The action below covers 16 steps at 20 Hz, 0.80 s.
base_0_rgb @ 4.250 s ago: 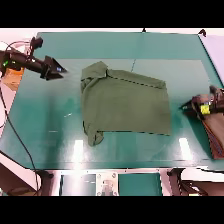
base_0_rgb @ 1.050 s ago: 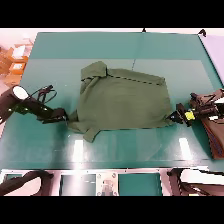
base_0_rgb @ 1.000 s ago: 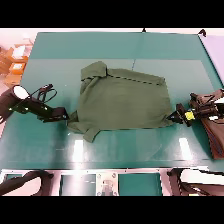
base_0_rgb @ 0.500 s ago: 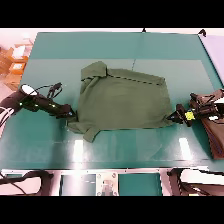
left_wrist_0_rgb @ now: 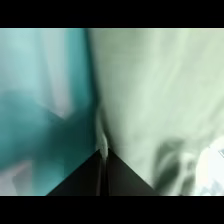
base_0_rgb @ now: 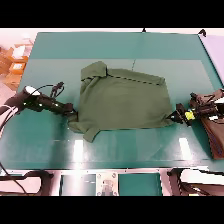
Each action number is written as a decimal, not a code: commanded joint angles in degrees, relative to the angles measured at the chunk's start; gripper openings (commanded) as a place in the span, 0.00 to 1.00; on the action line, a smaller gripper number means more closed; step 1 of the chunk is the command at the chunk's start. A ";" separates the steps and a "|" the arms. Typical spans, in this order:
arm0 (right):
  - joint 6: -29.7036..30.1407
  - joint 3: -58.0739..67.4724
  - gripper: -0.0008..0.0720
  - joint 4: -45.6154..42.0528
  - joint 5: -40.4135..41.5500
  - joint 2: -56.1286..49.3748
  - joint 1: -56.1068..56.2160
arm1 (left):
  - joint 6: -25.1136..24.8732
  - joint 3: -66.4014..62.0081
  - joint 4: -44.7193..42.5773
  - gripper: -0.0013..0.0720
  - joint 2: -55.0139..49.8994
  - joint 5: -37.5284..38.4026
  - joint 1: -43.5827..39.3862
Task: Fold the shirts.
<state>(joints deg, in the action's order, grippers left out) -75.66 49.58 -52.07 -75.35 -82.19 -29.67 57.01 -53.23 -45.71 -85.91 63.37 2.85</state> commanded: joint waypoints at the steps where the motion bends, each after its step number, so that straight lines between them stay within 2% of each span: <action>1: 2.95 4.13 0.03 9.07 -5.31 0.39 0.02 | -0.81 -4.79 1.90 0.05 1.31 9.38 0.85; 3: 5.07 11.91 0.03 20.81 -11.17 2.95 -0.22 | 2.82 -13.20 2.05 0.05 7.28 14.91 3.48; 5: 5.20 22.91 0.03 33.62 -13.25 6.56 -1.38 | 6.86 -26.03 2.97 0.05 14.67 17.29 6.93; 8: 5.18 40.89 0.03 48.46 -10.78 12.20 -5.53 | 11.21 -49.00 4.13 0.05 23.89 12.96 11.50; 10: 4.79 50.97 0.03 51.19 -5.49 15.89 -8.83 | 14.91 -63.82 3.96 0.05 26.93 7.72 13.38; 12: 4.74 58.12 0.03 51.25 0.76 20.09 -12.74 | 15.19 -73.77 2.86 0.05 29.68 1.18 13.68; 14: 4.74 62.05 0.03 51.23 6.64 24.30 -17.25 | 15.15 -74.36 2.47 0.05 34.05 -7.69 13.68; 16: 4.76 63.01 0.03 51.19 10.05 28.20 -21.86 | 15.12 -73.66 0.37 0.05 37.46 -11.43 13.68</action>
<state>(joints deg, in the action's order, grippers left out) -70.85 107.44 -2.81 -72.86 -59.40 -45.69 71.07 -122.91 -43.07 -53.30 60.95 16.03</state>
